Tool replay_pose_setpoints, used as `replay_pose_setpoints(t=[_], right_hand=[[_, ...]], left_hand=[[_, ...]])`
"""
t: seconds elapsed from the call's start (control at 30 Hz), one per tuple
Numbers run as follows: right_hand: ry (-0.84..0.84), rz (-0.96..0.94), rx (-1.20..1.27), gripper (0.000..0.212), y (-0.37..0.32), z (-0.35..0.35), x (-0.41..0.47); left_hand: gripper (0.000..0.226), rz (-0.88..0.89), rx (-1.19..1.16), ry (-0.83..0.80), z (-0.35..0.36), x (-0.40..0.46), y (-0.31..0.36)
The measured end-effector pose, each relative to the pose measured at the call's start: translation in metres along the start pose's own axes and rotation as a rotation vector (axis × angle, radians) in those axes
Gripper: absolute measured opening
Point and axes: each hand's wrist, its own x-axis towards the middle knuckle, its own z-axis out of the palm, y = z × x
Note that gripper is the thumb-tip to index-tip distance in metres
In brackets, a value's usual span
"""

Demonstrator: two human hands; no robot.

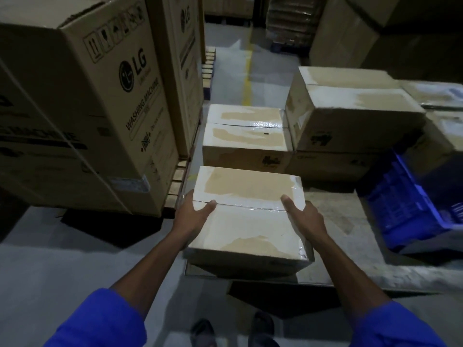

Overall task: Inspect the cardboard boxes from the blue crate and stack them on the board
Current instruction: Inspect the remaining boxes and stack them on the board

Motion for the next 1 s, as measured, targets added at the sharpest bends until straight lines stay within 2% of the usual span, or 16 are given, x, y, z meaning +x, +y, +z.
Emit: replay_pose_setpoints(t=[0.2, 0.27, 0.37, 0.4, 0.5, 0.53, 0.6, 0.7, 0.8, 0.9, 1.0], right_hand=[[0.021, -0.079, -0.025, 0.087, -0.006, -0.012, -0.009], [0.072, -0.136, -0.012, 0.081, -0.011, -0.018, -0.011], [0.133, -0.207, 0.096, 0.068, -0.023, -0.026, -0.008], [0.142, -0.222, 0.153, 0.068, -0.029, -0.028, -0.008], [0.167, -0.207, 0.355, 0.082, -0.038, -0.039, -0.005], [0.166, -0.180, 0.415, 0.089, -0.037, -0.042, -0.004], [0.159, -0.130, 0.535, 0.098, -0.037, -0.047, -0.004], [0.141, -0.112, 0.663, 0.082, -0.038, -0.052, -0.008], [0.136, -0.097, 0.704, 0.067, -0.034, -0.054, -0.005], [0.066, -0.055, 0.684, 0.070, -0.030, -0.055, 0.003], [-0.047, -0.008, 0.712, 0.074, -0.025, -0.058, 0.008]], left_hand=[[0.036, -0.013, -0.086, -0.094, -0.001, 0.002, 0.006], [0.047, -0.001, -0.112, -0.124, -0.004, 0.003, 0.012], [0.079, 0.057, -0.103, -0.071, -0.004, 0.008, 0.029], [0.080, 0.056, -0.097, -0.026, -0.004, 0.008, 0.038], [0.058, 0.034, -0.211, 0.075, -0.005, 0.013, 0.052], [0.061, 0.021, -0.264, 0.093, -0.008, 0.012, 0.056], [0.082, -0.025, -0.372, 0.082, -0.013, 0.015, 0.058], [0.089, -0.043, -0.472, 0.056, -0.015, 0.015, 0.063], [0.097, -0.067, -0.472, 0.060, -0.015, 0.020, 0.063], [0.078, -0.066, -0.438, 0.024, -0.015, 0.023, 0.060], [0.068, -0.084, -0.438, -0.130, -0.013, 0.027, 0.057]])
